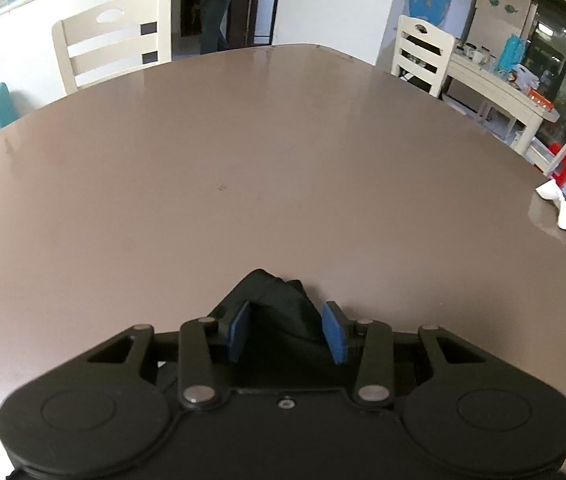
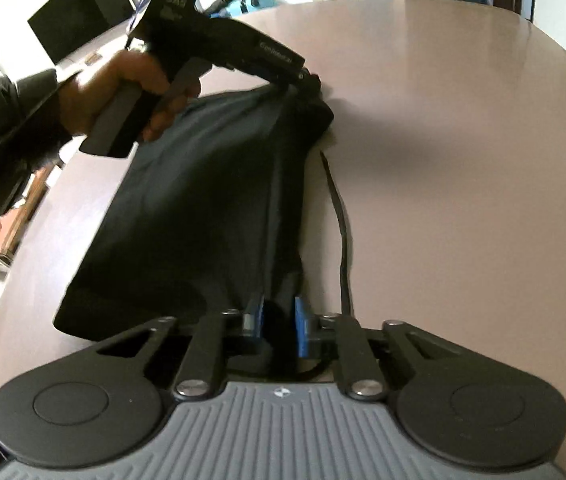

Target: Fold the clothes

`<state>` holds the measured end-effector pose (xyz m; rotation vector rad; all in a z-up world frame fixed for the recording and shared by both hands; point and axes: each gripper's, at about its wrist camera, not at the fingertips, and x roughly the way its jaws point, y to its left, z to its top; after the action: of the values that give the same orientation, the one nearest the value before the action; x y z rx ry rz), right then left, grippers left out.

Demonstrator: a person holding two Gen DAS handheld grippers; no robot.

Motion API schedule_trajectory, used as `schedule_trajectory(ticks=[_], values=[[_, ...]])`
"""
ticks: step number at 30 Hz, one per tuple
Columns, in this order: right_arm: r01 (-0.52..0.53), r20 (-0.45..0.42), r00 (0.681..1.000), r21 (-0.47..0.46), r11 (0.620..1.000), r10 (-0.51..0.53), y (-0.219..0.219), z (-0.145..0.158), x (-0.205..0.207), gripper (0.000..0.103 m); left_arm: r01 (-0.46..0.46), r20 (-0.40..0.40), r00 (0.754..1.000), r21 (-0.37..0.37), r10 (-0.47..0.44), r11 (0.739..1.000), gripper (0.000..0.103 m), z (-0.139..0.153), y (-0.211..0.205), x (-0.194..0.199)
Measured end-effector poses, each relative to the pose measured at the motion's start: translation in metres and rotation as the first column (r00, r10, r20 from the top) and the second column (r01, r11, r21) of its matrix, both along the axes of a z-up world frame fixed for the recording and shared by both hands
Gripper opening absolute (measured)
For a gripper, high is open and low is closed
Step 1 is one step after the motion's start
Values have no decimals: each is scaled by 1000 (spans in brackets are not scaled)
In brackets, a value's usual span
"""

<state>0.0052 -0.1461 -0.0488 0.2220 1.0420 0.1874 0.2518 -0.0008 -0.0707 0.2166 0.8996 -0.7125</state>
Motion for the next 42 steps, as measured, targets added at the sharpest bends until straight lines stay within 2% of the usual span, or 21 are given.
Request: schedule_trajectory(ticks=[2,5,6,8,10,11,13,14,15,16,17,18,21,24,27,30,33,34,37,41,42], values=[[19,-30,999,55,998,-17,-6,-3,1,14,-6,5,1000,-1,6,1000,40,0,1,-2],[85,-59,995,156,984,-77,-22,-4,0,30,-2,30,1000,5,2,1000,41,-1,0,-6],[125,-77,991,236,964,-110,-30,-4,1,31,1,27,1000,-4,-1,1000,45,-2,0,-6],[166,-96,985,310,936,-143,-38,-6,4,58,-12,14,1000,-28,12,1000,46,-2,3,-3],[228,-147,970,295,928,-192,-43,-11,4,63,-26,2,1000,-35,26,999,46,-1,4,0],[237,-184,965,287,928,-189,-45,-7,-3,68,-28,-3,1000,-33,28,999,46,0,4,1],[213,-228,962,266,940,-154,-44,0,-15,70,-23,-5,1000,-30,23,999,46,1,5,3],[155,-225,969,236,959,-101,-37,9,-23,70,-22,-8,1000,-33,22,999,46,2,5,4],[108,-186,980,200,974,-71,-29,18,-31,70,-25,-10,1000,-48,25,999,46,5,8,5],[84,-138,989,167,982,-61,-23,24,-33,70,-31,-8,1000,-67,31,997,46,9,12,6],[61,-53,997,110,992,-56,-12,30,-33,70,-35,-6,999,-81,35,996,46,13,15,8],[68,-15,998,90,994,-67,-7,28,-29,70,-38,-4,999,-88,38,995,46,17,19,11],[85,12,996,93,992,-86,4,10,-11,70,-7,-23,1000,-86,5,996,48,24,21,13],[94,42,995,50,994,-96,16,-5,8,70,45,-8,999,-33,-45,998,56,23,13,7],[107,13,994,20,994,-107,26,-26,30,69,68,-8,998,12,-67,998,57,16,4,0],[85,11,996,-22,996,-85,36,-31,35,64,70,24,997,80,-72,994,57,6,-5,-10],[81,17,997,-17,997,-81,41,-35,36,46,58,34,998,80,-61,995,55,5,-7,-12],[79,17,997,-13,997,-79,40,-36,35,36,53,38,998,79,-56,996,50,5,-7,-13],[83,17,996,-9,996,-83,49,-42,44,32,32,58,998,69,-36,997,41,3,-6,-17],[92,21,996,6,996,-92,49,-41,44,31,13,57,998,60,-16,998,38,3,-8,-19],[91,23,996,8,996,-91,39,-32,29,31,12,58,998,63,-16,998,38,3,-9,-19]])
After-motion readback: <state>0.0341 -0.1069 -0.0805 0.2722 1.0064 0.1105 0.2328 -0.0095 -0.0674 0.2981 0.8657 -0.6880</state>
